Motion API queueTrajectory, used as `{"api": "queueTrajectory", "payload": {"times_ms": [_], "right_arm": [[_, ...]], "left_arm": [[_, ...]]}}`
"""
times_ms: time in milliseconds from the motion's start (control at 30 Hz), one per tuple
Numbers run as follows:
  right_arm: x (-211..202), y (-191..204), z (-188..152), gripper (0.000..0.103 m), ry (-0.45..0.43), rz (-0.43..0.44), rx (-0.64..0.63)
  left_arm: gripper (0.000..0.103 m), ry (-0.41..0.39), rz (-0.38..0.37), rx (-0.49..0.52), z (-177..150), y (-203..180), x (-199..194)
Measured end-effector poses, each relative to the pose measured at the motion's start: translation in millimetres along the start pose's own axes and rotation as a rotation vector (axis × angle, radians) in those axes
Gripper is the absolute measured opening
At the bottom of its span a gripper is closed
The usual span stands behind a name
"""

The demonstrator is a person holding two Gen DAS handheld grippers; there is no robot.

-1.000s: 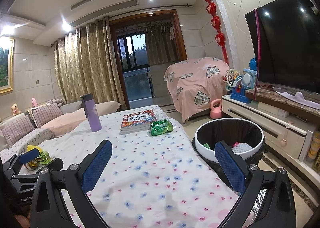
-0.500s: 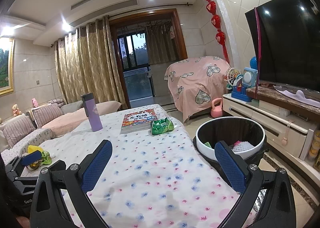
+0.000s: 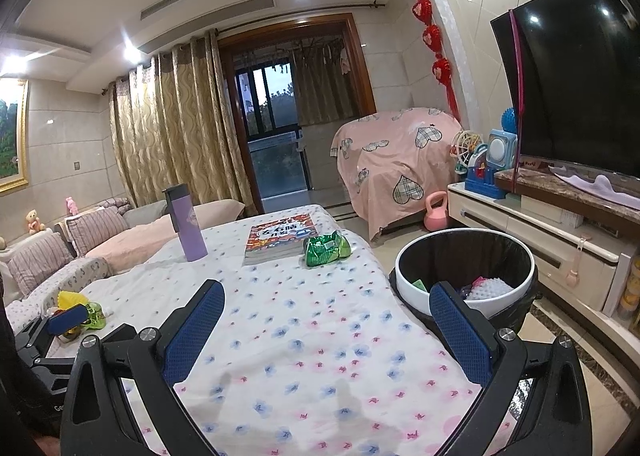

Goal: Collect trash

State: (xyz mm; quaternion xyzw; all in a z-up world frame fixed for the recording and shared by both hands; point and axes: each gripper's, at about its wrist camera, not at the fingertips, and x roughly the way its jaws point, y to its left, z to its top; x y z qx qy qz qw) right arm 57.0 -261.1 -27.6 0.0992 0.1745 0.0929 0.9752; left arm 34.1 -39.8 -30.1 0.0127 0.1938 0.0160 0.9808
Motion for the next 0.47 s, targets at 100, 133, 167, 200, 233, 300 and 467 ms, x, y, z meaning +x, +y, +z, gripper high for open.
{"api": "queueTrajectory", "payload": {"times_ms": [100, 133, 167, 200, 233, 300, 467], "right_arm": [[2, 1, 0, 0.103, 0.004, 0.000, 0.006], [2, 1, -1, 0.103, 0.005, 0.000, 0.007], [3, 1, -1, 0.103, 0.008, 0.000, 0.008], [4, -2, -1, 0.103, 0.011, 0.000, 0.010], [5, -1, -1, 0.103, 0.013, 0.001, 0.012], [6, -3, -1, 0.103, 0.019, 0.001, 0.016], [12, -3, -3, 0.103, 0.039, -0.002, 0.025]], "left_arm": [[0.103, 0.007, -0.003, -0.001, 1, 1, 3], [0.103, 0.010, -0.005, -0.002, 0, 1, 4], [0.103, 0.011, -0.007, -0.003, 1, 1, 4], [0.103, 0.012, -0.009, -0.003, 1, 1, 4], [0.103, 0.013, -0.009, -0.002, 1, 1, 5], [0.103, 0.016, -0.012, -0.003, 1, 1, 5], [0.103, 0.034, -0.027, -0.014, 2, 2, 9]]}}
